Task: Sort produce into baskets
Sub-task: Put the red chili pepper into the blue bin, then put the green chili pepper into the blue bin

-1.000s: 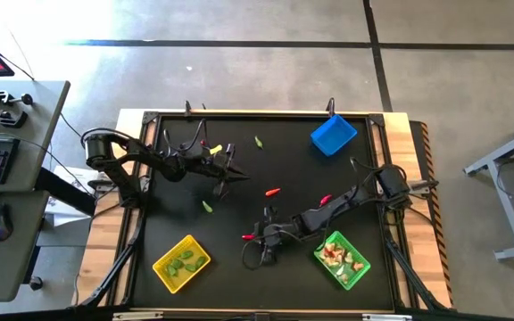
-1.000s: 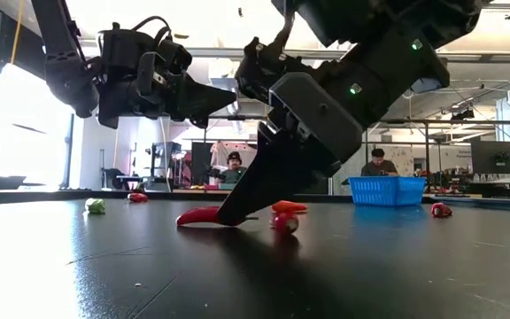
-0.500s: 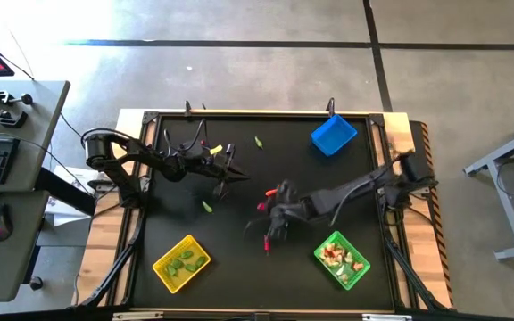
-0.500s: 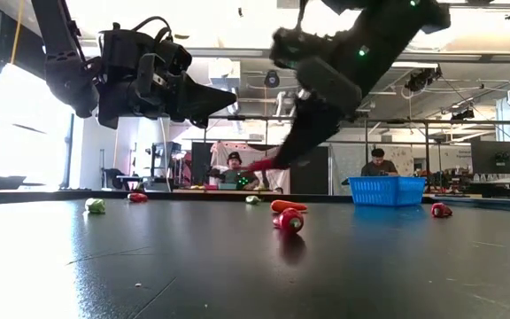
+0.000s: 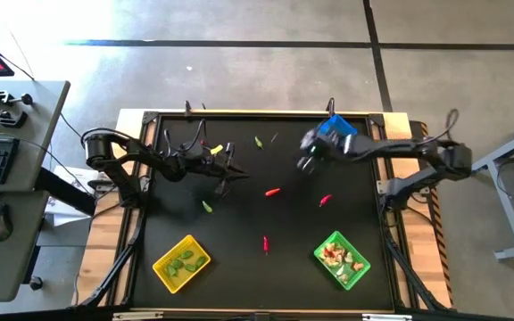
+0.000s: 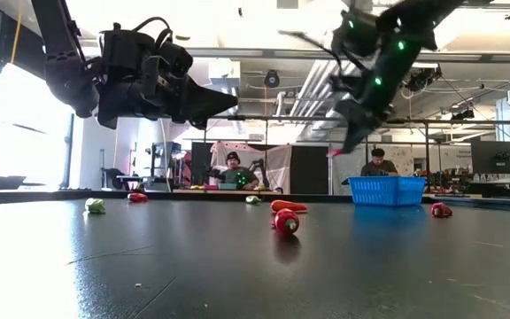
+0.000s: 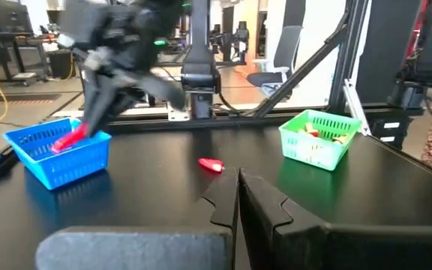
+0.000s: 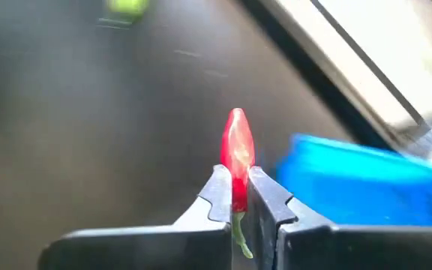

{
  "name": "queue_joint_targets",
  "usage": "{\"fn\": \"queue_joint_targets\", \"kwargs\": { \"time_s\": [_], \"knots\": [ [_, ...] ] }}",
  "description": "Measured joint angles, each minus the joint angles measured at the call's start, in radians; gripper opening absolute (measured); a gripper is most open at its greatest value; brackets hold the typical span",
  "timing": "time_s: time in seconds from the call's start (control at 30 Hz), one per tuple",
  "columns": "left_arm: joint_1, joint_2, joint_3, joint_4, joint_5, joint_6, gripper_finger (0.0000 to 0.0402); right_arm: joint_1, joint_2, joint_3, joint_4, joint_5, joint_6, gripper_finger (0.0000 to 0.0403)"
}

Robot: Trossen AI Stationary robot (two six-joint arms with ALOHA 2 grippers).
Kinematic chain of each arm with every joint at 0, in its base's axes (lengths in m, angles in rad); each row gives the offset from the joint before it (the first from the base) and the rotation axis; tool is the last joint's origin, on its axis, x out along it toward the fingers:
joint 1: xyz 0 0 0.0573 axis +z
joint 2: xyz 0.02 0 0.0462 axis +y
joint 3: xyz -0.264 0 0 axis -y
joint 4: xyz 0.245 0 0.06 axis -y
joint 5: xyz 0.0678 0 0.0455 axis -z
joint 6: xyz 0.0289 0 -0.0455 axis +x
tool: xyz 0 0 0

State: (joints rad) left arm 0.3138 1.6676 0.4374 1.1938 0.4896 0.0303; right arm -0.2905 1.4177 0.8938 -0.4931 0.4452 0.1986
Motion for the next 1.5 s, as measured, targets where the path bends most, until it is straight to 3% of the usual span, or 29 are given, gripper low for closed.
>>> {"fn": "queue_joint_targets", "kwargs": {
  "time_s": [0.23,0.43,0.53,0.8,1.07,1.13,1.23,1.33,1.5],
  "knots": [
    [0.023,0.0,0.0,-0.01,-0.116,-0.031,0.0,-0.321,-0.079,-0.122,0.032,-0.092,-0.08,0.0001],
    [0.089,0.0,0.0,-0.065,-0.137,-0.138,0.0,-0.49,-0.051,-0.157,0.086,-0.23,-0.095,0.0001],
    [0.115,0.0,0.0,-0.119,-0.138,-0.149,0.0,-0.526,-0.03,-0.157,0.113,-0.234,-0.124,0.0005],
    [0.121,0.0,0.05,-0.379,-0.096,0.006,0.0,-0.569,0.049,-0.157,0.108,-0.252,-0.121,0.0039],
    [0.069,0.0,0.116,-0.617,0.126,0.106,0.0,-0.569,0.069,-0.157,0.111,-0.252,-0.145,0.0068],
    [0.037,-0.017,0.133,-0.703,0.132,0.123,0.0001,-0.566,0.068,-0.157,0.109,-0.252,-0.175,0.0081],
    [-0.027,-0.068,0.166,-0.897,0.056,0.229,0.0013,-0.566,0.068,-0.157,0.112,-0.236,-0.183,0.011],
    [-0.109,-0.128,0.209,-1.112,-0.101,0.338,0.0035,-0.565,0.068,-0.157,0.118,-0.192,-0.185,0.0142],
    [-0.234,-0.207,0.266,-1.428,-0.244,0.375,0.0083,-0.558,0.055,-0.157,0.117,-0.16,-0.203,0.0185]
  ]
}}
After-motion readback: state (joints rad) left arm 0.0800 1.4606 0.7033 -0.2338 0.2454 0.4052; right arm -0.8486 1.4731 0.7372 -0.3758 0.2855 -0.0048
